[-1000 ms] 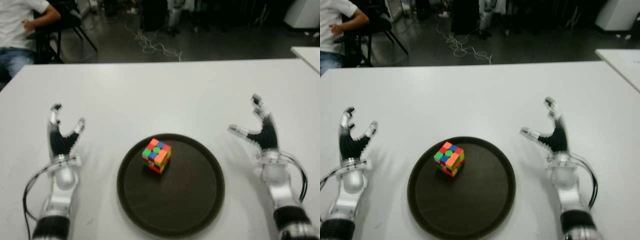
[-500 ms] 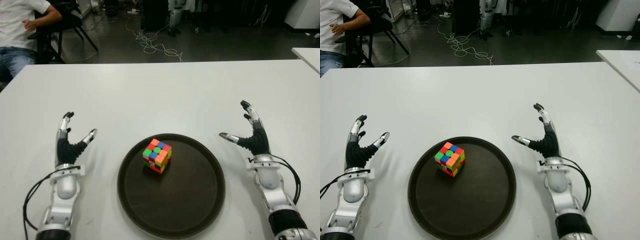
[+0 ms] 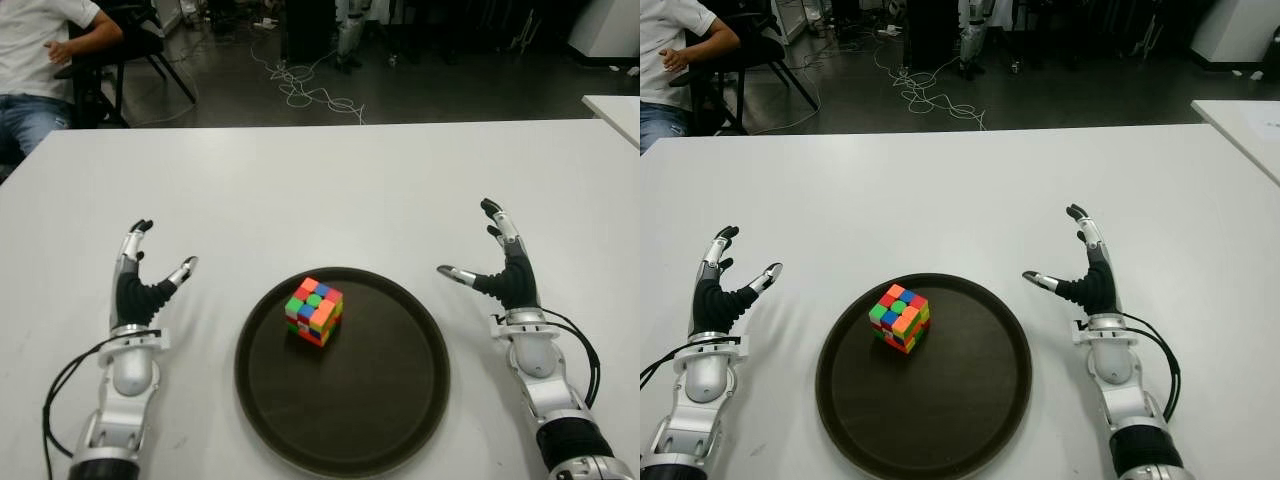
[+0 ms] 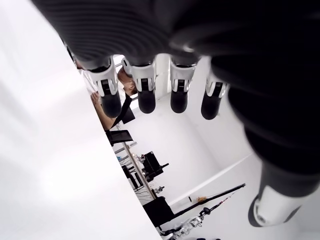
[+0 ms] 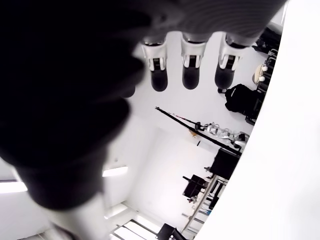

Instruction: Pick up the Rubik's Cube and put it in the plate

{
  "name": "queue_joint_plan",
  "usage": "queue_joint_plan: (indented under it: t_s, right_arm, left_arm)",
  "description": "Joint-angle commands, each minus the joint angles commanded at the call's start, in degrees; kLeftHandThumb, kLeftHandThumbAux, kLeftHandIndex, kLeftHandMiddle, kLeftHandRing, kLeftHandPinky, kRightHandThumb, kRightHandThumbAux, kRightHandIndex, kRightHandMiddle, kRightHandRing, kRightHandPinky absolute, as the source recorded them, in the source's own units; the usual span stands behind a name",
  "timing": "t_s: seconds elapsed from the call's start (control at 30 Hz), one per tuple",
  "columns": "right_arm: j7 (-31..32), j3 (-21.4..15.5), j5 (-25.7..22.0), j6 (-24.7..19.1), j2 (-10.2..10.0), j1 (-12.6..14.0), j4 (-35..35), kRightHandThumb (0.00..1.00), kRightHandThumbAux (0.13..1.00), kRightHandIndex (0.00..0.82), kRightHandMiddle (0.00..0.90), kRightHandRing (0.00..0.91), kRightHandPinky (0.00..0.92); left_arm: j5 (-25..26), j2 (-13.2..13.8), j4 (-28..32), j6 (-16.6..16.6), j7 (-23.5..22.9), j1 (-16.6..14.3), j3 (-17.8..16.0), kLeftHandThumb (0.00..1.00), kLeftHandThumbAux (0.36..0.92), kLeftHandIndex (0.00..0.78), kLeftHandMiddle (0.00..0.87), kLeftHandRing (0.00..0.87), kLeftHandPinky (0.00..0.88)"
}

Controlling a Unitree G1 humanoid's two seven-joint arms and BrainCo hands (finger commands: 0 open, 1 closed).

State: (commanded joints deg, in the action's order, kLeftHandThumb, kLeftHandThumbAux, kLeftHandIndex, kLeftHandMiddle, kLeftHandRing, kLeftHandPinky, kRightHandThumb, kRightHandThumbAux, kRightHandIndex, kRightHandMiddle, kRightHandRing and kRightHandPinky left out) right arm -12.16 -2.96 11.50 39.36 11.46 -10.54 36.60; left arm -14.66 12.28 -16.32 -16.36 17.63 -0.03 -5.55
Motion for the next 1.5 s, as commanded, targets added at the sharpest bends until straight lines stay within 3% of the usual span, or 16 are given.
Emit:
queue_joint_plan:
  t_s: [0.33,0.63,0.93,1.5]
  right_arm:
    - [-0.2,-0.2,-0.7,1.1,-0.2,-1.0,2.5,0.0,0.858,0.0,0.0,0.0,0.0]
    - [-0.4,0.0,-0.4,1.6,0.0,-0.1,1.7,0.0,0.815,0.0,0.0,0.0,0.0]
    - [-2.0,0.1,0.8,1.1,0.0,0.1,1.4,0.0,0.805,0.0,0.0,0.0,0.0]
    - [-5.1,0.0,2.3,1.2,0.4,-1.3,3.4,0.0,0.845,0.0,0.0,0.0,0.0]
  left_arm:
    - [0.6,0.0,-2.9,-1.7,0.2,-1.0,-0.4,0.0,0.674,0.0,0.0,0.0,0.017]
    - [0.5,0.3,-6.9,-4.4,1.3,-1.2,-1.2,0.0,0.67,0.0,0.0,0.0,0.001]
    - [2.8,-1.2,-8.0,-5.6,0.7,-1.6,-2.1,0.0,0.682,0.0,0.0,0.0,0.015]
    - [0.8,0.6,-6.7,-4.6,-0.6,-1.5,-1.0,0.0,0.681,0.0,0.0,0.0,0.0]
